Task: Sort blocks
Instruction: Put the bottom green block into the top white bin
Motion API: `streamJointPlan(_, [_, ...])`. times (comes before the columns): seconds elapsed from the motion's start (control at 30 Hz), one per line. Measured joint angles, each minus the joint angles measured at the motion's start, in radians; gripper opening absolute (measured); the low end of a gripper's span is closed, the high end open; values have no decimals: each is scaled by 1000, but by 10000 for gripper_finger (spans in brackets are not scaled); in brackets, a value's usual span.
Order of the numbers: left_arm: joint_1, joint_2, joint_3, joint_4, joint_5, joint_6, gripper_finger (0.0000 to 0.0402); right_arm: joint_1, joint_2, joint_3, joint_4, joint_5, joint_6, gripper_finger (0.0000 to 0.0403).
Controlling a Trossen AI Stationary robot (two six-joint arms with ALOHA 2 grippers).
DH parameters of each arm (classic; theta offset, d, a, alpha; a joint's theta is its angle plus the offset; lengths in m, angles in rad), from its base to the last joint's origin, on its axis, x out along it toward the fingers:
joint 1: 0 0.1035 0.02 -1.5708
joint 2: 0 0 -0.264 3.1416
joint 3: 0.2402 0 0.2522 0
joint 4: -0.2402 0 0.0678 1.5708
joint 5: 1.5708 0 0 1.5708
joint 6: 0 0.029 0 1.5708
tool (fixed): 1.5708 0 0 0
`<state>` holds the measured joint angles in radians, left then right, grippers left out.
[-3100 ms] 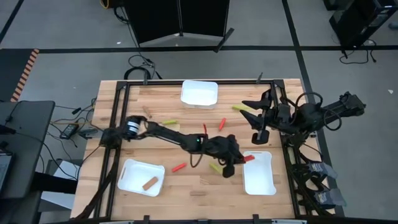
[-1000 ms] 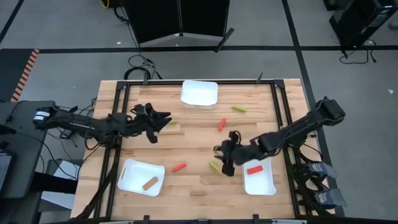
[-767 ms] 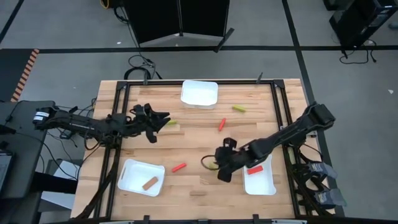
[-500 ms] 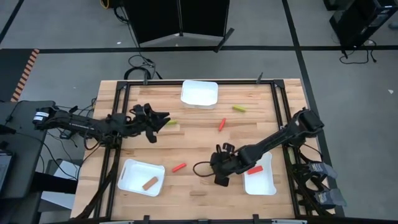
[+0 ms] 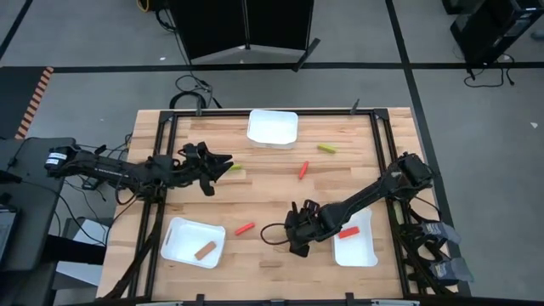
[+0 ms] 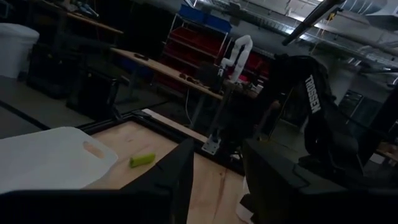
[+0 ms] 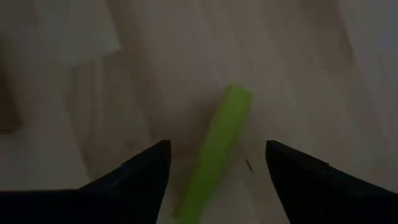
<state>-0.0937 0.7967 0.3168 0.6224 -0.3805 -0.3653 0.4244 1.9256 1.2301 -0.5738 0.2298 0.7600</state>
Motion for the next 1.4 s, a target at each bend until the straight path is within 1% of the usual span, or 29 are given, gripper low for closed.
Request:
streamJointPlan(0.17, [0, 0, 0, 0, 8, 0, 146, -4, 38, 0, 1, 6, 9, 270])
streamJointPlan(0.3, [0, 0, 0, -3, 9, -1, 146, -12, 45, 2, 0, 12, 8, 241])
streamJointPlan(0.4, [0, 0, 1, -6, 9, -1, 146, -19, 49, 2, 5, 7, 6, 195])
streamJointPlan(0.57, [0, 0, 1, -6, 10, -2, 146, -33, 49, 2, 7, 4, -1, 87])
streamJointPlan(0.6, [0, 0, 1, -6, 10, -2, 146, -36, 49, 2, 6, 2, -2, 71])
streamJointPlan(0.77, [0, 0, 1, -6, 16, -6, 146, -58, 40, -1, 13, 4, -68, 72])
streamJointPlan(0.87, [0, 0, 1, -7, 16, -10, 146, -92, 4, -5, 27, 75, -141, 72])
streamJointPlan(1.03, [0, 0, 1, -7, 16, -29, 146, -190, -124, -2, 101, 184, -302, 72])
streamJointPlan(1.13, [0, 0, 1, -7, 16, -33, 146, -281, -191, -3, 189, 255, -430, 72])
streamJointPlan(1.2, [0, 0, 1, -8, 16, -36, 146, -356, -227, -1, 267, 272, -507, 72])
streamJointPlan(1.33, [0, 0, 1, -14, 16, -35, 146, -518, -241, -2, 405, 264, -650, 72])
streamJointPlan(1.4, [0, 0, 1, -15, 16, -35, 146, -601, -241, -2, 476, 218, -686, 72])
